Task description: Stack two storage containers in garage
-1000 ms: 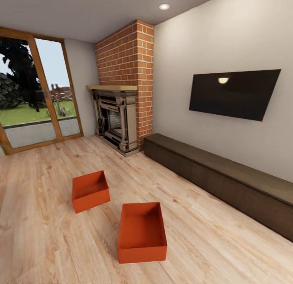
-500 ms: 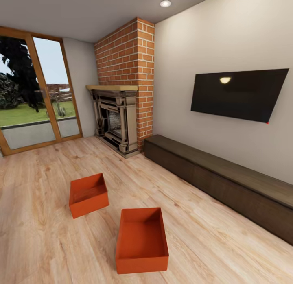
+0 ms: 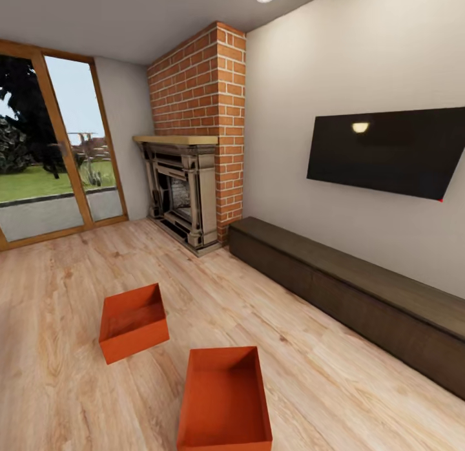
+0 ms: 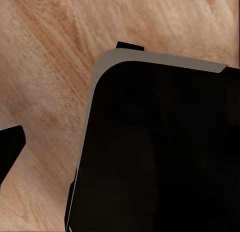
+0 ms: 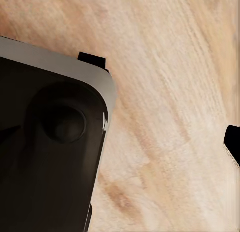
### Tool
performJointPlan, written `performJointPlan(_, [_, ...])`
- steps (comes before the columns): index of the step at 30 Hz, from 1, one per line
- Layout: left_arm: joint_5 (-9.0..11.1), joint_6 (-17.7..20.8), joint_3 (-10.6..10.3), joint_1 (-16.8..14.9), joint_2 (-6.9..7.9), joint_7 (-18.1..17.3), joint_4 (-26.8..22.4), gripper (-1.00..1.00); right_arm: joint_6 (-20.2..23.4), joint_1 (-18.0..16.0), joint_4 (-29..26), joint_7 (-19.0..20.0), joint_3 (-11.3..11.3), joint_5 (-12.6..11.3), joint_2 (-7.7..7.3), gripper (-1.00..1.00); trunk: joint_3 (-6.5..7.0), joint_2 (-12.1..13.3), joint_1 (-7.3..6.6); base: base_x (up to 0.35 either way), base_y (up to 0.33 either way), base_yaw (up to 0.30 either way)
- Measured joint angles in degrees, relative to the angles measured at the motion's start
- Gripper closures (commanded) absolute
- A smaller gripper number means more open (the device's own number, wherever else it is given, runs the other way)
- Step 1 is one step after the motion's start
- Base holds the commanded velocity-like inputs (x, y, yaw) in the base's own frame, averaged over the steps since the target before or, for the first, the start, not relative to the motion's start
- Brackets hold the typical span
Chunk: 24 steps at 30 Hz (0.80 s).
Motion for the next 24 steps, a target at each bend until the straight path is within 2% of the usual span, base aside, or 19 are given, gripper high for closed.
performJointPlan(8, [0.0, -0.08, -0.05, 0.01, -0.02, 0.03, 0.0, -1.0, 0.0, 0.0, 0.0, 0.01, -0.02, 0.0, 0.0, -1.0, 0.0, 0.0, 0.02, 0.075, 0.004, 0.0])
performJointPlan(24, [0.02, -0.09, -0.05, 0.0, 0.04, 0.03, 0.0, -1.0, 0.0, 0.0, 0.0, 0.01, -0.06, 0.0, 0.0, -1.0, 0.0, 0.0, 0.0, 0.292, 0.006, 0.0])
